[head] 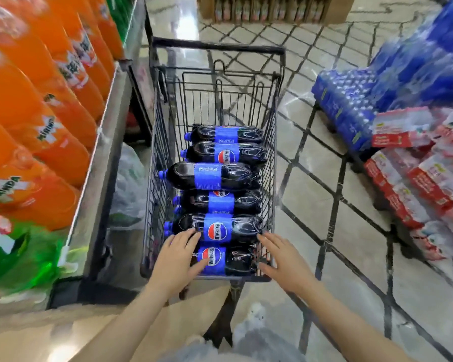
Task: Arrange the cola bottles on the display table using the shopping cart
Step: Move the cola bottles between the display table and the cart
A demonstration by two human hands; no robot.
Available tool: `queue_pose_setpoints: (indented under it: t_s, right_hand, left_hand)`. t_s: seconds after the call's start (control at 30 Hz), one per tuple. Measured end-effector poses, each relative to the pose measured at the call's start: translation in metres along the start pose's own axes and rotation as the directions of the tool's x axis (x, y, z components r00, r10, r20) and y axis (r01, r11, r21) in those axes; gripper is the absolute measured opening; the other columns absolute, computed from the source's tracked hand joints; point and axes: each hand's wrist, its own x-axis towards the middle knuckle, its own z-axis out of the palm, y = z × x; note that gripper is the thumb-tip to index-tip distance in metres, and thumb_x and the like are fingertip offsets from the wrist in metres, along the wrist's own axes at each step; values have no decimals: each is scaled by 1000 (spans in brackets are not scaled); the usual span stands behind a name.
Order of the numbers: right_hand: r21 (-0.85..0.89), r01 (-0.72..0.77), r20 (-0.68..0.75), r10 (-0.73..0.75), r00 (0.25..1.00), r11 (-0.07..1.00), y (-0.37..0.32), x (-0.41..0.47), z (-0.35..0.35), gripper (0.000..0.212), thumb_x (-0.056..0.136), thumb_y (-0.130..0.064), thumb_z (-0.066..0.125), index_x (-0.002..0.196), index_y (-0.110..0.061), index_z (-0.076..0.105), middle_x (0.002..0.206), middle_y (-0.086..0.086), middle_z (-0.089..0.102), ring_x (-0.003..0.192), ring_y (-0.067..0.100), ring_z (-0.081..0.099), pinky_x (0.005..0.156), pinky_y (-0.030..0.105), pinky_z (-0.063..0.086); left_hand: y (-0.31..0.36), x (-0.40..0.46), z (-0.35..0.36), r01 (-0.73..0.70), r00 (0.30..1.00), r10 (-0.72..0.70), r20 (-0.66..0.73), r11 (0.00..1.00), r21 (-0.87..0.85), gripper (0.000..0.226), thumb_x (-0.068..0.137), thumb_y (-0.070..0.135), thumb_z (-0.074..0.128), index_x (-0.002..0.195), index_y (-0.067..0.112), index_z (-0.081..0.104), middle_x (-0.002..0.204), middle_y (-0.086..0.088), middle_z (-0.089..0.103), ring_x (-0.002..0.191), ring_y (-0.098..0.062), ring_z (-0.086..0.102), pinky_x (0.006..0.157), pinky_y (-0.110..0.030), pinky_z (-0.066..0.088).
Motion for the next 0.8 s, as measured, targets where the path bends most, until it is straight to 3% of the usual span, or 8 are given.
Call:
queue_pose_setpoints:
  t_s: [0.2,0.33,0.6,0.7,0.8]
  right_hand:
    - [19,107,44,-108,993,994,37,63,-42,71,92,-43,57,152,-25,22,157,0,23,142,19,25,113,31,21]
    - [2,154,62,-154,986,988,48,104,-53,71,93,-43,56,152,-21,23,158,2,21,143,20,22,115,32,18]
    - [-6,129,70,-129,989,992,33,201,-60,75,89,-48,57,151,-21,25,156,6,26,141,26,27,116,36,23]
    - [-15,126,68,-124,990,992,19,239,-60,78,87,-45,62,150,-17,26,155,8,27,141,27,27,116,38,23]
    - [-51,126,92,-121,988,991,13,277,-53,83,86,-48,63,152,-19,22,157,7,22,143,25,21,118,39,18]
  left_hand:
    - [18,45,6,146,989,-146,27,989,12,71,84,60,41,124,5,63,129,-14,61,113,-31,60,96,-48,50]
    - [11,74,4,180,983,-181,28,983,34,70,86,60,40,123,5,64,127,-14,62,111,-31,61,94,-48,52]
    - [-68,157,-2,180,981,-183,70,982,53,81,81,67,42,129,3,60,131,-16,59,116,-32,58,95,-47,50]
    - [-104,198,-6,188,973,-190,132,982,26,90,77,68,58,140,4,50,144,-16,48,130,-33,47,106,-49,40]
    - [-138,236,-5,158,945,-162,284,987,36,109,69,63,76,152,9,31,158,-15,24,147,-32,21,118,-45,19]
